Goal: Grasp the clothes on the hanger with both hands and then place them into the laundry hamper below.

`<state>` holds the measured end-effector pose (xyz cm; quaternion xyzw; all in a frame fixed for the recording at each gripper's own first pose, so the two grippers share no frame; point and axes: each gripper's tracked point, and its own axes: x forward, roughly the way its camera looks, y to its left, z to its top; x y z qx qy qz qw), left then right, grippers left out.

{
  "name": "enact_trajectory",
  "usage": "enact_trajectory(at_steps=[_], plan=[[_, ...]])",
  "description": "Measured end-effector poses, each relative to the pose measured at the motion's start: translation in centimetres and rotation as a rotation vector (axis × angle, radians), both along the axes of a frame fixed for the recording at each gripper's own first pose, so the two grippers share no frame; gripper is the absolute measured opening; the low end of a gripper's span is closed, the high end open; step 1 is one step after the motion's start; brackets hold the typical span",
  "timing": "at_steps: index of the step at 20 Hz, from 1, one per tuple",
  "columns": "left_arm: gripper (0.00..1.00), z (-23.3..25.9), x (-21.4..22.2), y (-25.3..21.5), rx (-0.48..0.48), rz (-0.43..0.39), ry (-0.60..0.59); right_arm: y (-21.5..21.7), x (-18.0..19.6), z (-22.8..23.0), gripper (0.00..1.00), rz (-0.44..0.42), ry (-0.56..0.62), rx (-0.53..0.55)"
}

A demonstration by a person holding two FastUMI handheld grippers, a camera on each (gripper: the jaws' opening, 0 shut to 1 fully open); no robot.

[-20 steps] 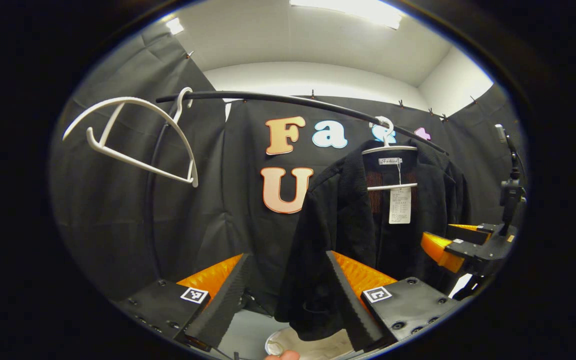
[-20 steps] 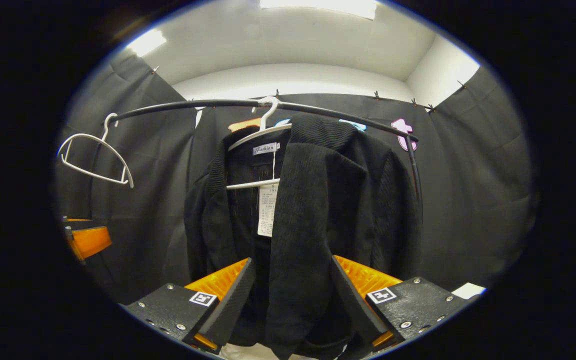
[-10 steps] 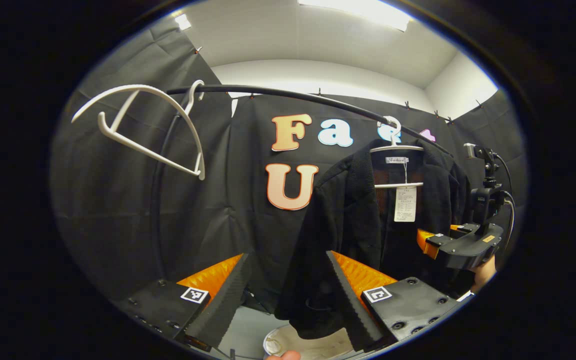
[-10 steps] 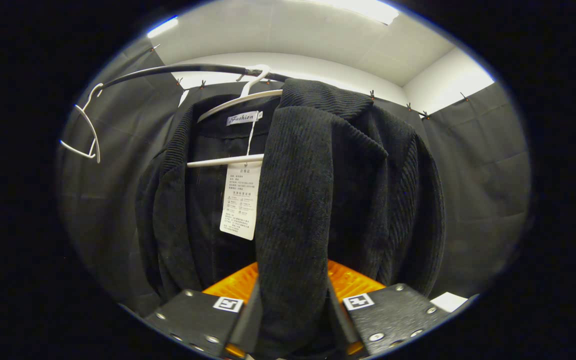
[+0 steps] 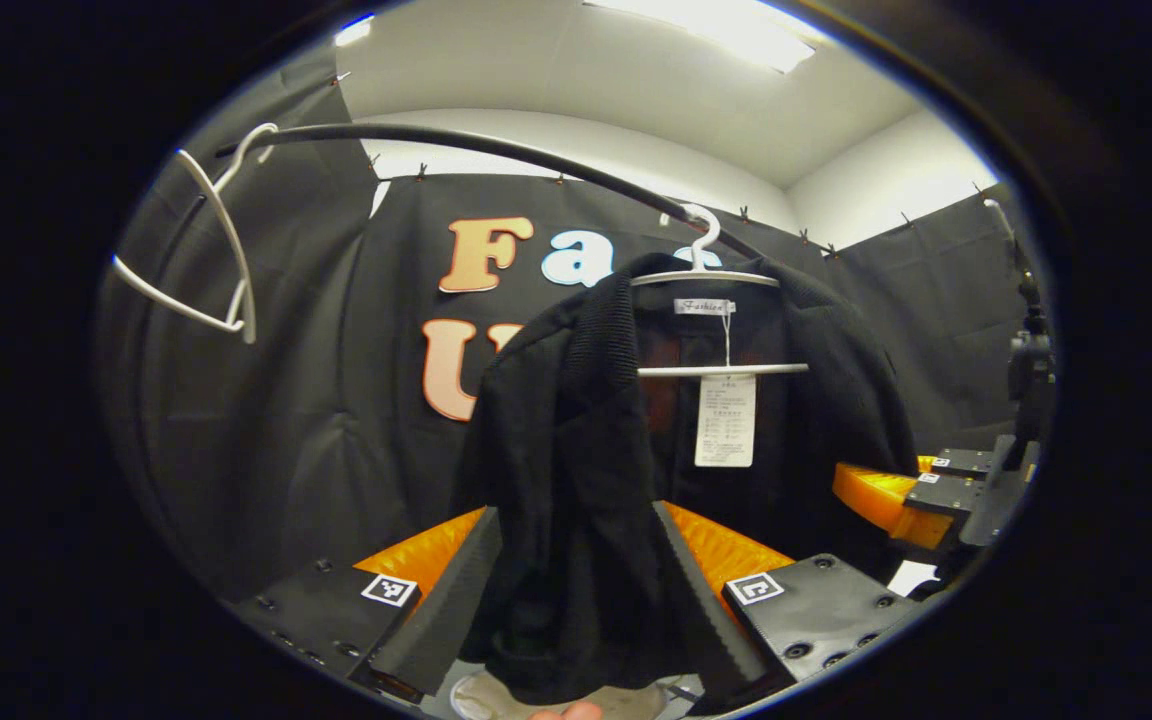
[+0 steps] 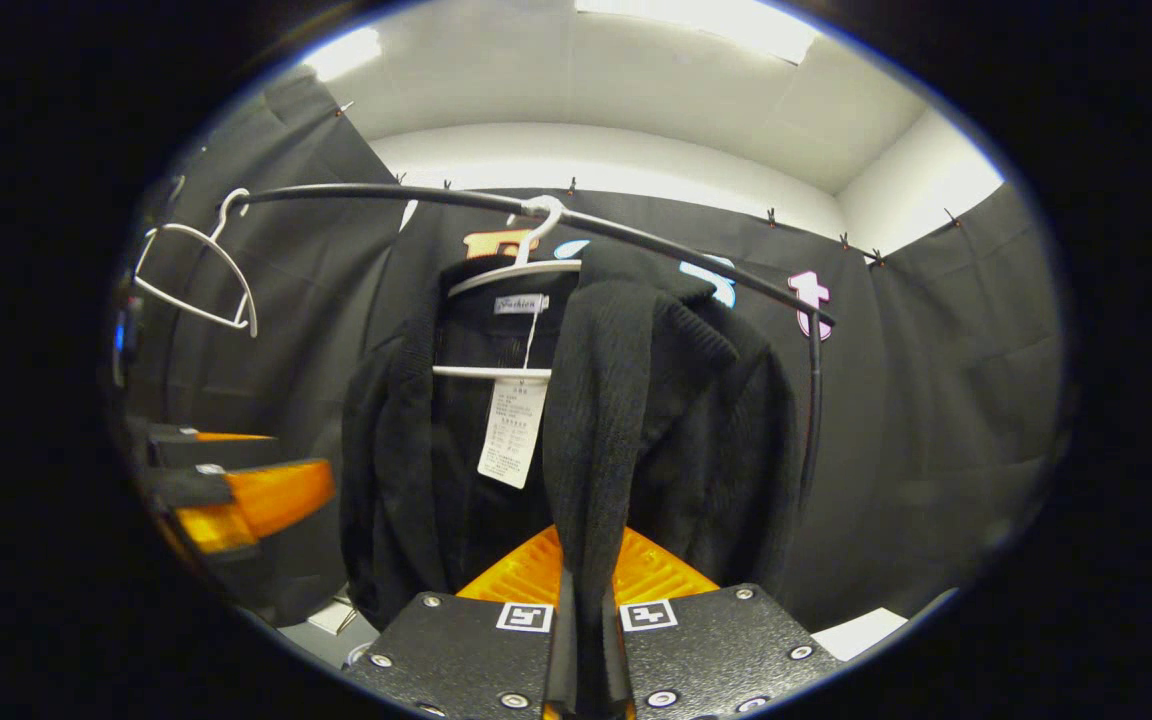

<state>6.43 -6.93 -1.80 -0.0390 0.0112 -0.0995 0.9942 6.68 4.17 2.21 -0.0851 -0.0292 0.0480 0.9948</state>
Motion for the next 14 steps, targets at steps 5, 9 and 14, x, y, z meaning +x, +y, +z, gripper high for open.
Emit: enact_trajectory(at_steps=[5,9,14], plan=[[0.93,-0.8,5.7,-2.7,0.008,0.081,-0.051,0.4,-1.4,0.8,0.11,0.032,0.004,0.018],[0.93,-2.2,8.5,-2.5,0.096,0.196,-0.074,0.7,-1.6,1.1,0.11,0.052,0.005,0.032],[0.96,-4.0,10.0,3.3,0.121,0.358,-0.032,0.2,-1.4,0.8,0.11,0.048,0.003,0.046]])
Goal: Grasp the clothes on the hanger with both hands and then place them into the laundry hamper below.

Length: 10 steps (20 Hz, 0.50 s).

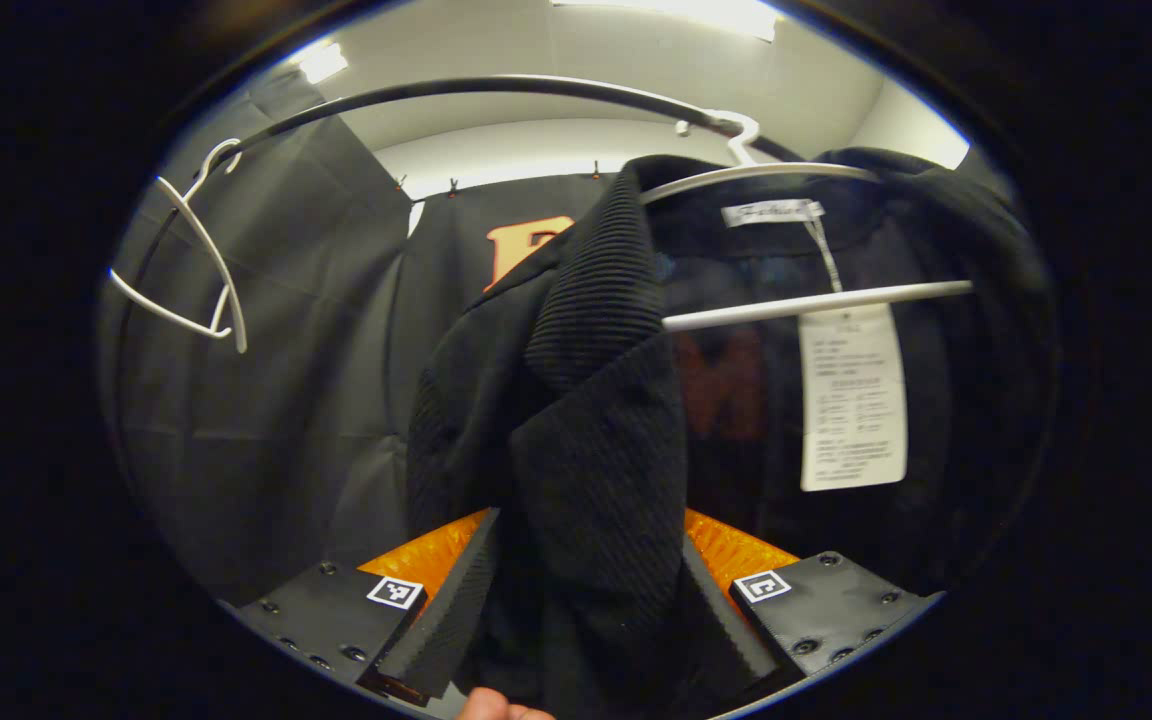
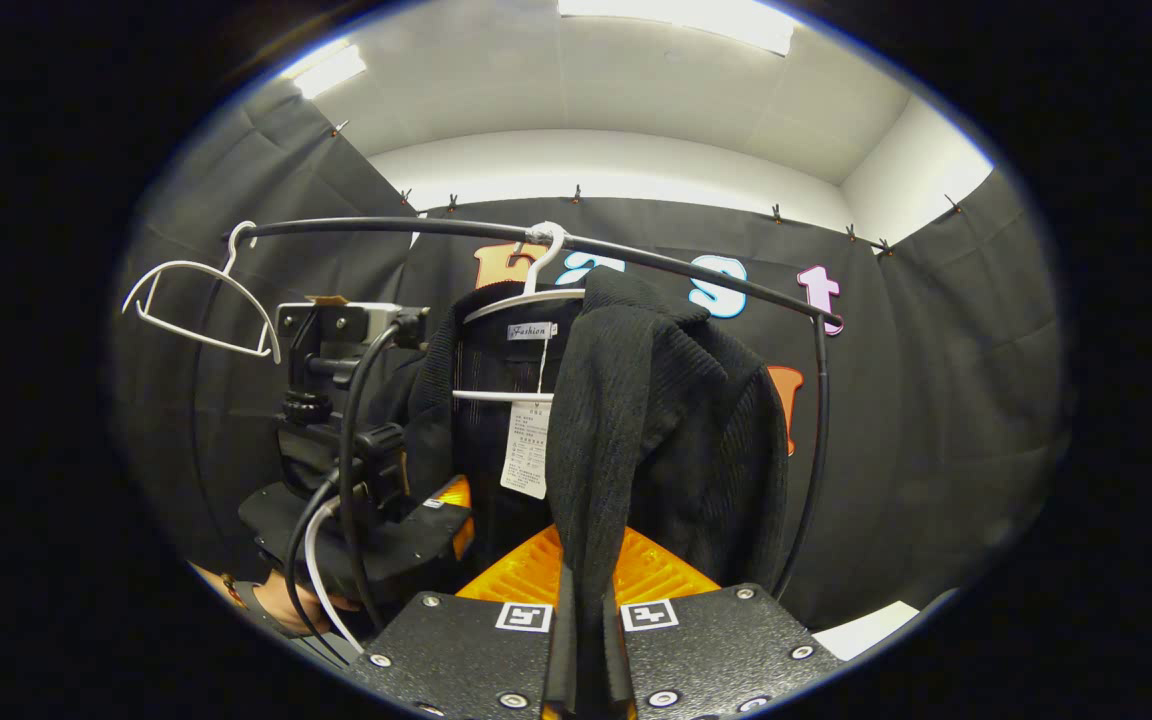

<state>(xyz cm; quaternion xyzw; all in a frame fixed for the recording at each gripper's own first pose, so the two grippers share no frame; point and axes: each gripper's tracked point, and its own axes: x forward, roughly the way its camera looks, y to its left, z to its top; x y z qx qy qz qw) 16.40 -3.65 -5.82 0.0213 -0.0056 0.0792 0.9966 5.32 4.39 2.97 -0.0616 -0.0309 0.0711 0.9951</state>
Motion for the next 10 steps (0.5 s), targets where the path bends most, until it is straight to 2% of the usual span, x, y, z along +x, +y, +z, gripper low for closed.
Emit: enact_trajectory(at_steps=[1,3,7,9,10], plan=[[0.98,-0.1,-0.1,1.6,-0.012,0.019,0.003,-0.2,0.0,-0.2,0.11,-0.003,0.0,0.002],[0.95,0.4,0.0,2.4,-0.043,-0.023,0.004,-0.7,0.0,-0.3,0.12,-0.009,0.002,0.011],[0.33,2.1,-0.8,2.8,-0.005,-0.158,0.004,-1.1,0.1,-0.6,0.12,-0.012,0.008,0.028],[0.16,2.8,-2.2,2.0,-0.035,-0.229,0.013,-1.2,0.2,-0.5,0.12,-0.008,0.004,0.041],[0.19,3.1,-2.9,1.4,-0.064,-0.268,0.012,-1.2,0.2,-0.4,0.12,-0.011,-0.002,0.048]])
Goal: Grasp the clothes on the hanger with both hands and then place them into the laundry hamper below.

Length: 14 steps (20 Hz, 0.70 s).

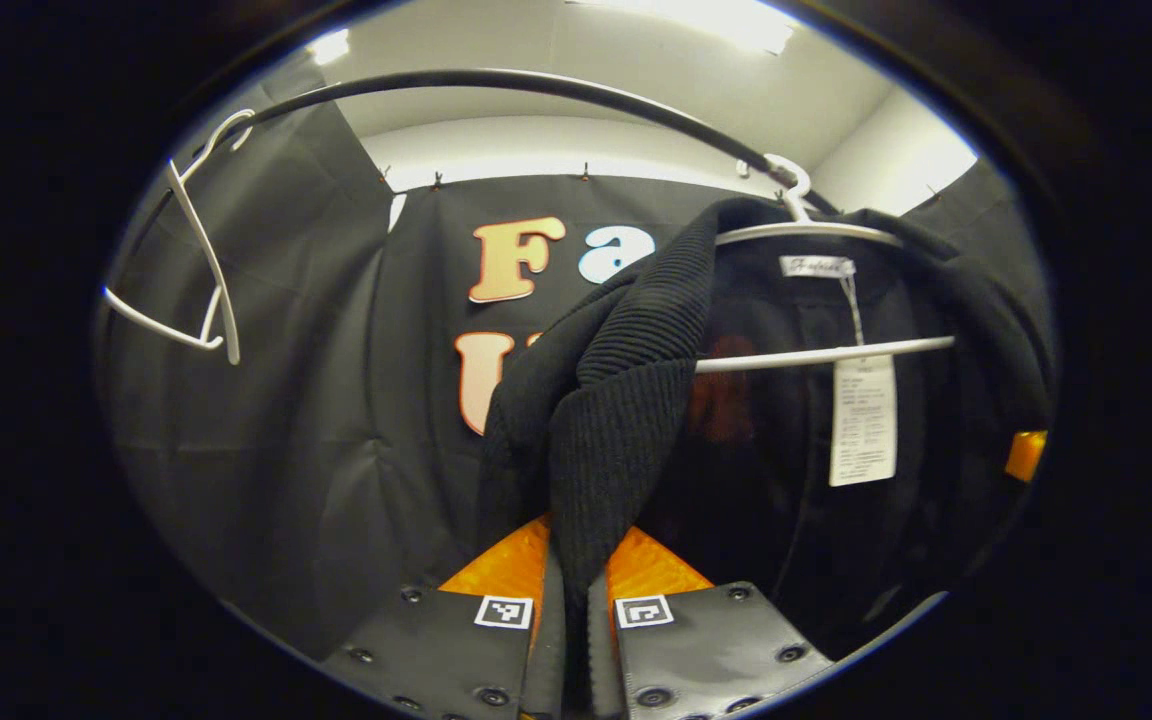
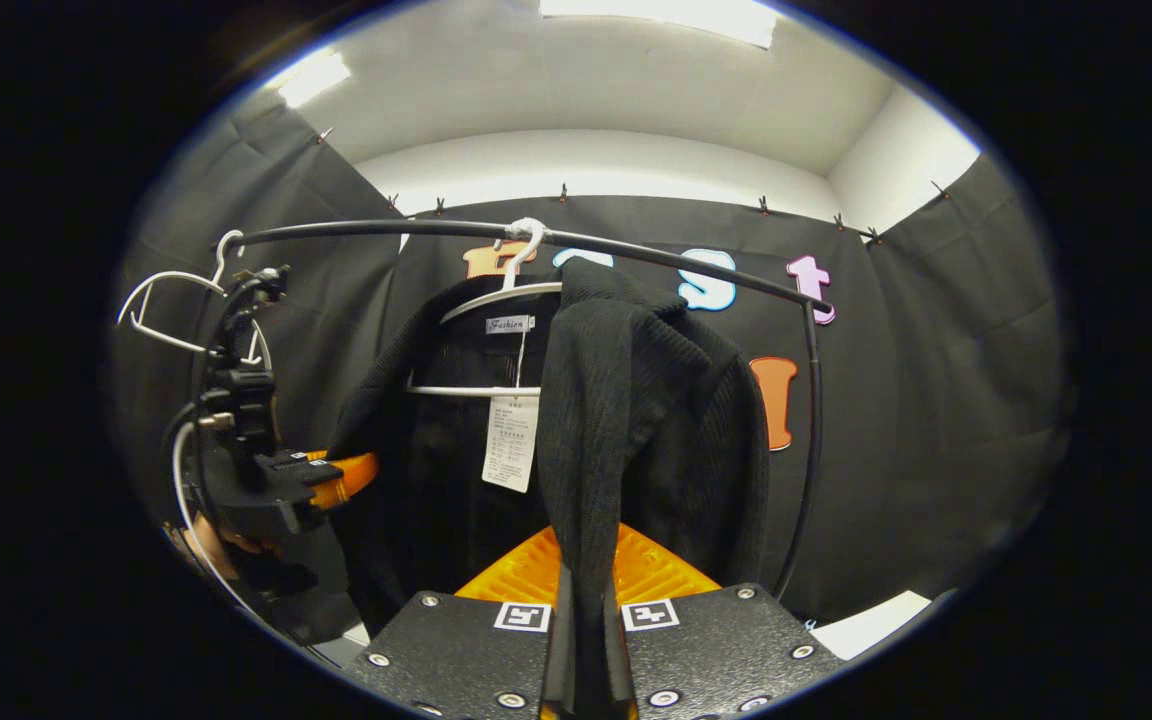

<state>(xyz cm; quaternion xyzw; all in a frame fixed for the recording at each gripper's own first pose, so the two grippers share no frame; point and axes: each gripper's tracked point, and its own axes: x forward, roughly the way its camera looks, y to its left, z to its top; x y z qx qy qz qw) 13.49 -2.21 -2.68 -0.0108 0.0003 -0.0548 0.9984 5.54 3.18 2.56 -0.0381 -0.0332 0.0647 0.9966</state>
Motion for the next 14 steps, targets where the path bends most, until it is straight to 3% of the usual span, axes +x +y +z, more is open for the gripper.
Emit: enact_trajectory(at_steps=[2,9,14], plan=[[0.09,0.9,-1.1,0.3,-0.051,-0.008,0.006,-0.3,-0.4,0.6,0.1,-0.012,-0.027,0.009],[0.1,5.1,-2.6,1.0,-0.141,-0.03,-0.01,-1.4,-2.3,6.0,0.05,-0.07,-0.144,-0.053],[0.12,5.4,-2.9,0.8,-0.129,-0.052,-0.014,-5.0,-2.4,12.7,0.05,-0.148,-0.237,-0.152]])
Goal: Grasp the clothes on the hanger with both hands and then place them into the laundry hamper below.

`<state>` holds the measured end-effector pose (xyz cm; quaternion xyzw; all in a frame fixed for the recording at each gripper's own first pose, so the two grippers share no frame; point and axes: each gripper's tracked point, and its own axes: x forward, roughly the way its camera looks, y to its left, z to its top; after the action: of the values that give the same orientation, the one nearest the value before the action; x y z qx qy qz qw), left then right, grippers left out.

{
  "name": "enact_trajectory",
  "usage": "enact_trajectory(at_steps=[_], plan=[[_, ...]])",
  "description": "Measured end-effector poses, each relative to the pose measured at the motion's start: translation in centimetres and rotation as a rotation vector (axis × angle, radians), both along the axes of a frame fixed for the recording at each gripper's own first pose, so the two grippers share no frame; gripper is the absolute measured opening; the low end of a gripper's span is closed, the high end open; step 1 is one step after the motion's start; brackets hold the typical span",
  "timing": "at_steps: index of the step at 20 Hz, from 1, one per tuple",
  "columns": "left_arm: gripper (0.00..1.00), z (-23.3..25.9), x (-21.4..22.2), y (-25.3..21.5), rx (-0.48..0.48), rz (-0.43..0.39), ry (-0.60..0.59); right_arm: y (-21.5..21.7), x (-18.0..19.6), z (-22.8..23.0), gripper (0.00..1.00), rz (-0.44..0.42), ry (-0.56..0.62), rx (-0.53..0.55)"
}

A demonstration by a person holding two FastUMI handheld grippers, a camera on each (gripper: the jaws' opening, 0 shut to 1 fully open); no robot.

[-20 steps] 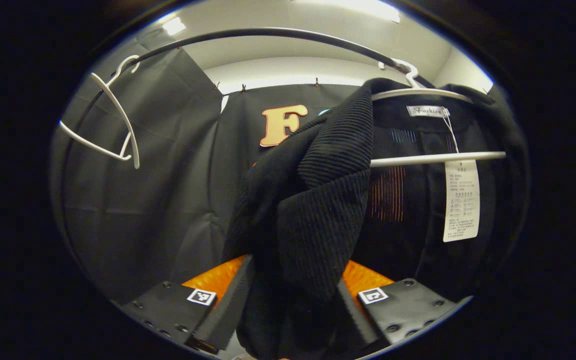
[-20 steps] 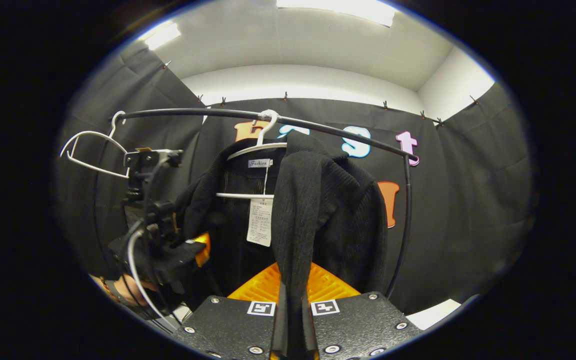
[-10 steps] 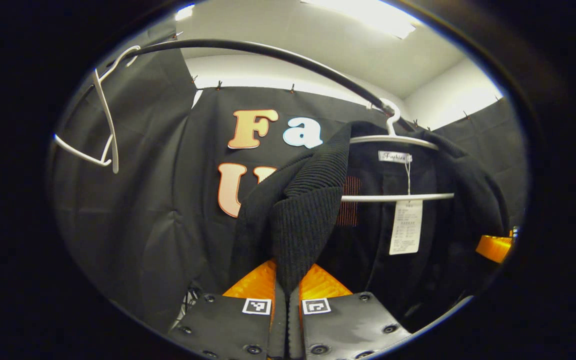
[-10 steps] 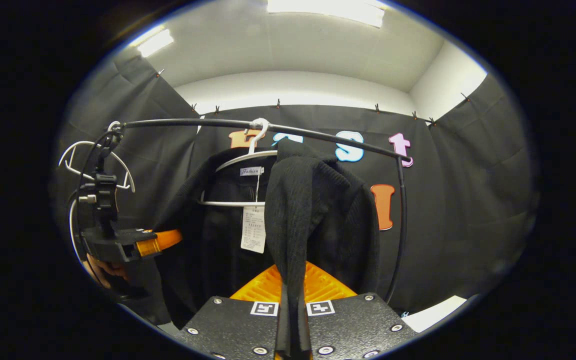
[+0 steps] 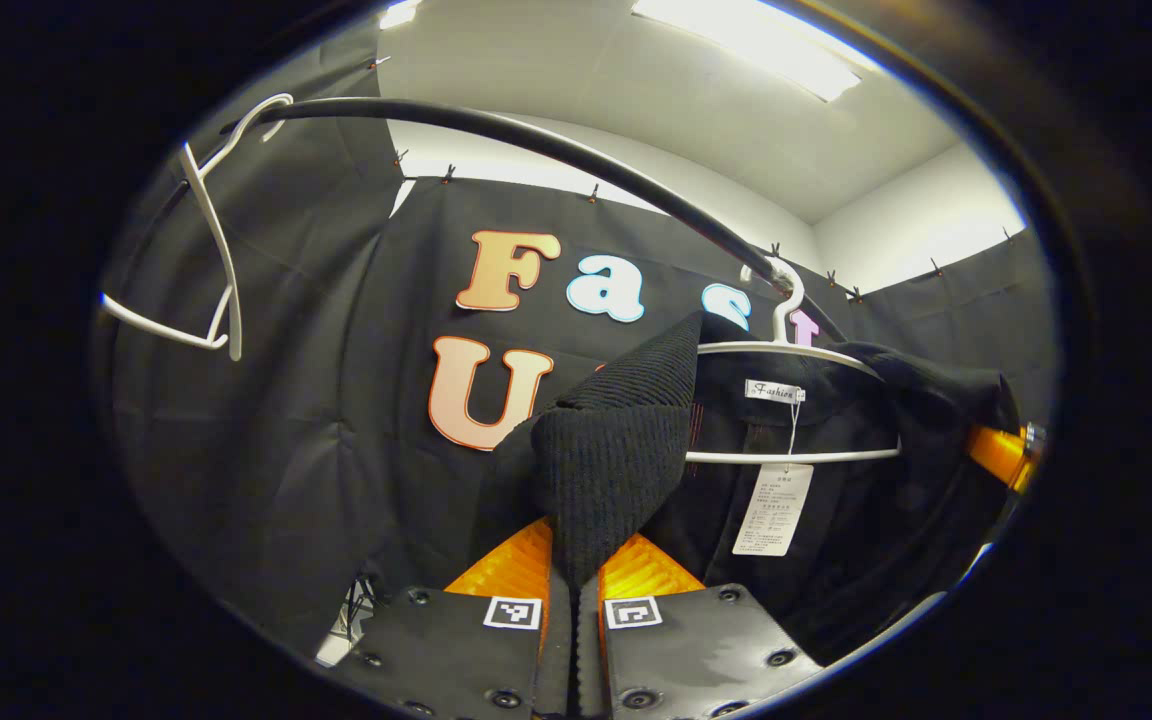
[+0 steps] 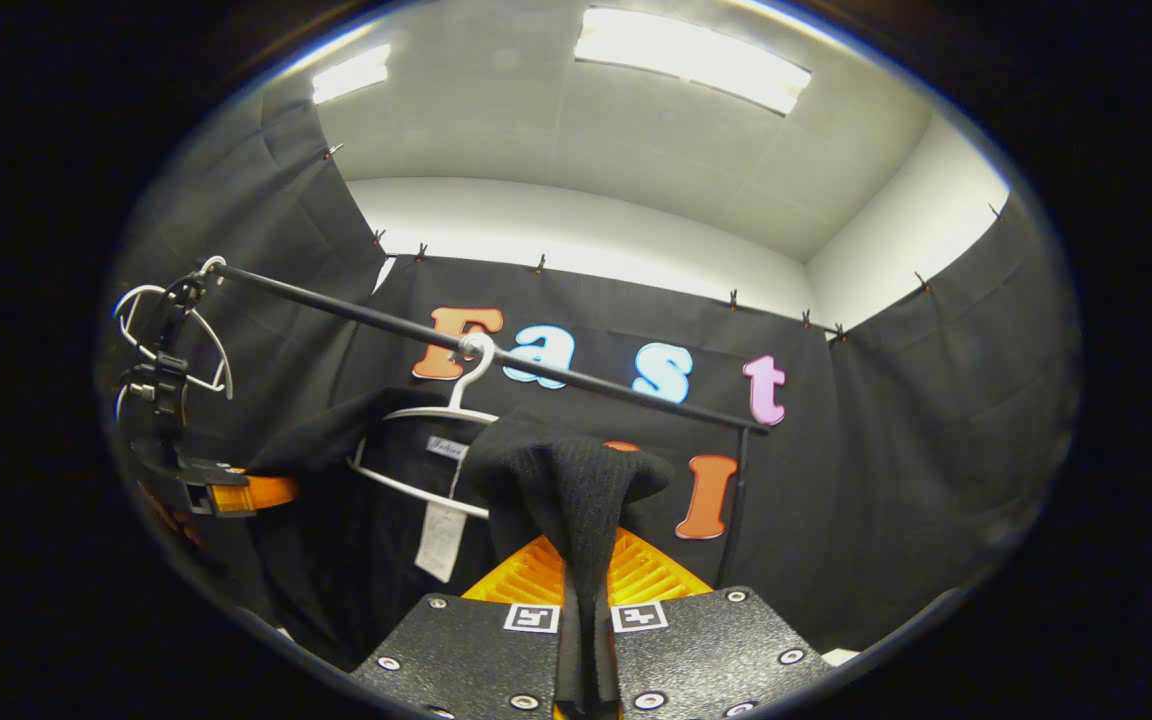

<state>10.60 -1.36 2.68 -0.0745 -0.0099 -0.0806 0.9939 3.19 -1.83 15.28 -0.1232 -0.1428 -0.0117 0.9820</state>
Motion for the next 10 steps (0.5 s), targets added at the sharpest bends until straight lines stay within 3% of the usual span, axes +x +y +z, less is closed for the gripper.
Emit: enact_trajectory(at_steps=[3,4,5,7,8,10], plan=[[0.1,0.0,-0.1,-0.6,0.033,-0.01,-0.006,-2.1,1.4,3.0,0.05,-0.045,-0.003,-0.026],[0.1,0.2,-0.2,-0.9,0.034,-0.017,-0.01,-2.6,1.7,4.2,0.0,-0.052,-0.016,-0.03],[0.1,0.3,-0.3,-1.1,0.03,-0.024,-0.015,-3.2,2.1,5.4,0.05,-0.068,-0.036,-0.041],[0.12,0.3,-0.5,-1.3,0.028,-0.03,-0.018,-4.3,3.2,7.5,0.0,-0.104,-0.073,-0.097],[0.1,0.4,-0.2,-1.0,0.029,-0.012,-0.019,-4.8,3.8,8.4,0.05,-0.124,-0.09,-0.127],[0.1,0.7,-0.1,-0.7,0.022,0.011,-0.026,-6.3,5.7,9.8,0.05,-0.174,-0.113,-0.17]])
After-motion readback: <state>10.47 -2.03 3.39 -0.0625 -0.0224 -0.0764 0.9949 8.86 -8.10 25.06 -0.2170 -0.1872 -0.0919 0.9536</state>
